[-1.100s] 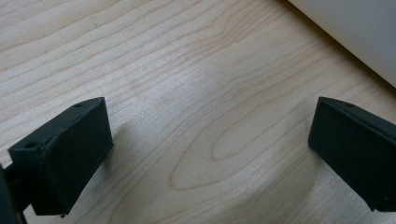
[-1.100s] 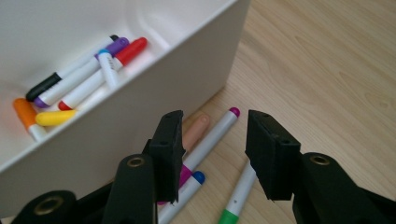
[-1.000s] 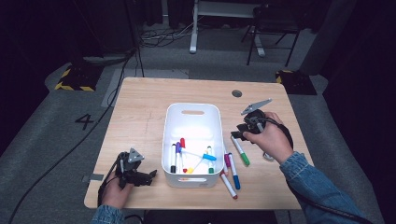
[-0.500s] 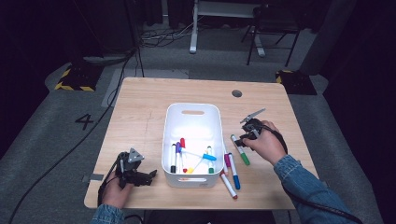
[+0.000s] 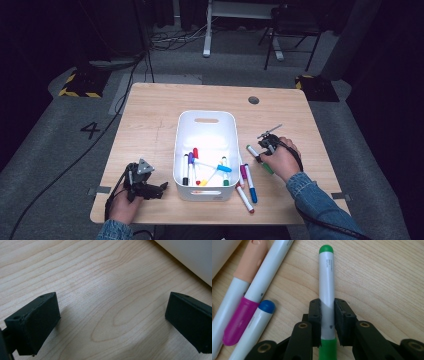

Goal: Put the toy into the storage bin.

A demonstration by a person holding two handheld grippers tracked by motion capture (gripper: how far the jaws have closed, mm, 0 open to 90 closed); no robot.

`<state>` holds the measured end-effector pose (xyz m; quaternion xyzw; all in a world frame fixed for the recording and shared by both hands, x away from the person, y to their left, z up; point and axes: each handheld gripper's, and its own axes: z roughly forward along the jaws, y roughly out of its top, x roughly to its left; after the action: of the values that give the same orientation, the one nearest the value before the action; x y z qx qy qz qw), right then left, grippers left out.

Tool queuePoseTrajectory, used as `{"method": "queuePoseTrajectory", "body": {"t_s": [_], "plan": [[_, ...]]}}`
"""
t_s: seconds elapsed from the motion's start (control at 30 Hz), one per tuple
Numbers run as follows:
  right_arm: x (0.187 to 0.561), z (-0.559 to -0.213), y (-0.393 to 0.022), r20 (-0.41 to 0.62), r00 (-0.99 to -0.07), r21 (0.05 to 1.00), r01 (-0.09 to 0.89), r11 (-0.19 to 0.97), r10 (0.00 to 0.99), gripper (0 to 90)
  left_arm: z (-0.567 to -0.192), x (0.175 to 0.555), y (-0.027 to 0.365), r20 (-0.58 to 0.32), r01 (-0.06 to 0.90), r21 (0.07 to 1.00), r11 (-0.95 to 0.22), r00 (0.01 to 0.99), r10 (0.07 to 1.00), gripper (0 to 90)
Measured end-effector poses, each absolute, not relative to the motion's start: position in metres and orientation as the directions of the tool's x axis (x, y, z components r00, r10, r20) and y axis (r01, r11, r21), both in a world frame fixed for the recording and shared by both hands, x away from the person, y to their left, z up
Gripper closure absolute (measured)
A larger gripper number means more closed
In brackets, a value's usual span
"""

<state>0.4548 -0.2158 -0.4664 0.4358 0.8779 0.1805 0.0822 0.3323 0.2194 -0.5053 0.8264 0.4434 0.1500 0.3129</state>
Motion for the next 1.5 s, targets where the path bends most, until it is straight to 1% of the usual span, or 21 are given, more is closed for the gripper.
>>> {"method": "queuePoseTrajectory", "body": {"t_s": [0.3,0.4,0.47,0.57,0.9,0.97,1.03,1.2,1.23,1.27,1.5], "plan": [[0.454,-0.467,-0.214,0.005,-0.583,0.392,0.749,0.534,0.813,77.0,-0.505,0.332,0.22,-0.031,0.641,0.647,-0.413,0.564,0.825,0.0],[0.454,-0.466,-0.217,0.026,-0.574,0.394,0.758,0.519,0.819,77.0,-0.505,0.332,0.22,-0.03,0.638,0.651,-0.411,0.562,0.826,0.0],[0.455,-0.466,-0.219,0.025,-0.564,0.388,0.767,0.512,0.826,77.0,-0.505,0.332,0.22,-0.03,0.638,0.651,-0.411,0.563,0.826,0.0],[0.453,-0.461,-0.222,0.026,-0.566,0.402,0.76,0.51,0.824,77.0,-0.506,0.332,0.22,-0.032,0.637,0.653,-0.409,0.563,0.826,0.0],[0.442,-0.431,-0.228,0.037,-0.588,0.478,0.72,0.503,0.808,77.0,-0.506,0.332,0.22,-0.03,0.635,0.654,-0.413,0.566,0.824,0.0],[0.44,-0.426,-0.228,0.057,-0.594,0.488,0.717,0.497,0.802,77.0,-0.506,0.332,0.22,-0.03,0.635,0.654,-0.412,0.566,0.824,0.0],[0.439,-0.42,-0.229,0.047,-0.609,0.497,0.702,0.51,0.792,77.0,-0.506,0.332,0.22,-0.03,0.635,0.654,-0.413,0.566,0.824,0.0],[0.435,-0.405,-0.228,0.058,-0.62,0.528,0.684,0.503,0.782,77.0,-0.505,0.332,0.221,-0.034,0.637,0.651,-0.413,0.568,0.822,0.0],[0.434,-0.401,-0.229,0.044,-0.635,0.531,0.669,0.52,0.771,77.0,-0.505,0.332,0.221,-0.033,0.636,0.653,-0.412,0.567,0.823,0.0],[0.433,-0.398,-0.228,0.054,-0.634,0.533,0.672,0.514,0.772,77.0,-0.506,0.332,0.22,-0.029,0.633,0.657,-0.409,0.563,0.826,0.0],[0.424,-0.374,-0.223,0.035,-0.673,0.572,0.62,0.537,0.739,77.0,-0.506,0.328,0.22,-0.024,0.635,0.658,-0.405,0.555,0.831,0.0]]}}
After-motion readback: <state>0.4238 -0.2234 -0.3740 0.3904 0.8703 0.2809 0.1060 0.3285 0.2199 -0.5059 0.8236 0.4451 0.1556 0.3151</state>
